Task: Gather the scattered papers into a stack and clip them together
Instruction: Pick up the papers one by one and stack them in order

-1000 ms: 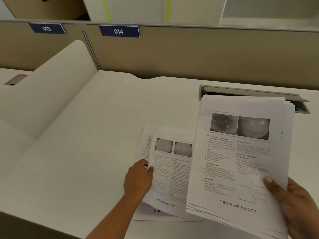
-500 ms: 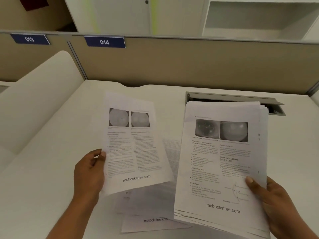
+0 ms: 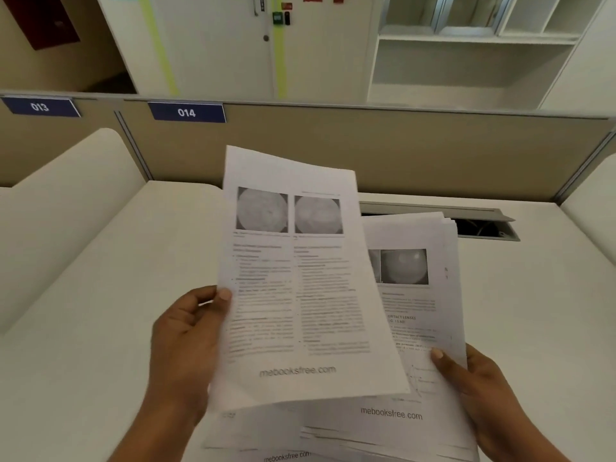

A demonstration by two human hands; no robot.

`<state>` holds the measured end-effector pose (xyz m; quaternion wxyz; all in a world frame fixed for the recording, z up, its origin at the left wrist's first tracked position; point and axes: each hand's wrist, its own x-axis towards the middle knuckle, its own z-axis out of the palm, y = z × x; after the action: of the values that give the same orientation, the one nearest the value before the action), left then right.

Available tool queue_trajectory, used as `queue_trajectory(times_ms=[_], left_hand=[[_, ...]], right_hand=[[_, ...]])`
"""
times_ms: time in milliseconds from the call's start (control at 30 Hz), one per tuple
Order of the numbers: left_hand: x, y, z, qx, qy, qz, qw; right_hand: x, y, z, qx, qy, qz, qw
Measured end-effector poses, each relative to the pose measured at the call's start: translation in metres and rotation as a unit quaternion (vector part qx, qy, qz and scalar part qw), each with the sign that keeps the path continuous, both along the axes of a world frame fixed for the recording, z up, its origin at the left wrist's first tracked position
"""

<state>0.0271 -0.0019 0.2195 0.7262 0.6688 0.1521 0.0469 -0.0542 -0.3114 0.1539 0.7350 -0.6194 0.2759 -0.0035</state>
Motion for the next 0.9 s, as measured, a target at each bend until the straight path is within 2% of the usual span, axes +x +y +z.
queue_trajectory(times_ms=[300, 567, 667, 767, 900], left_hand=[[-0.010, -0.050, -0.020, 0.058, 0.029, -0.086, 0.994], [-0.005, -0.054, -0.032, 0.124, 0.084, -0.080, 0.985], [0.000, -0.051, -0.033, 0.060, 0.129, -0.136, 0.980], [0.001, -0.050, -0.032, -0.052, 0.179, -0.247, 0.951], [0.001, -0.051, -0.039, -0.038, 0.150, -0.254, 0.955]], right_hand=[[0.007, 0.014, 0.016, 0.022, 0.014, 0.042, 0.999], [0.009, 0.016, 0.020, 0.059, 0.017, 0.046, 0.997], [0.010, 0.018, 0.021, 0.058, 0.013, 0.049, 0.997], [0.011, 0.019, 0.022, 0.056, 0.009, 0.056, 0.997], [0.011, 0.019, 0.022, 0.039, 0.002, 0.073, 0.997]])
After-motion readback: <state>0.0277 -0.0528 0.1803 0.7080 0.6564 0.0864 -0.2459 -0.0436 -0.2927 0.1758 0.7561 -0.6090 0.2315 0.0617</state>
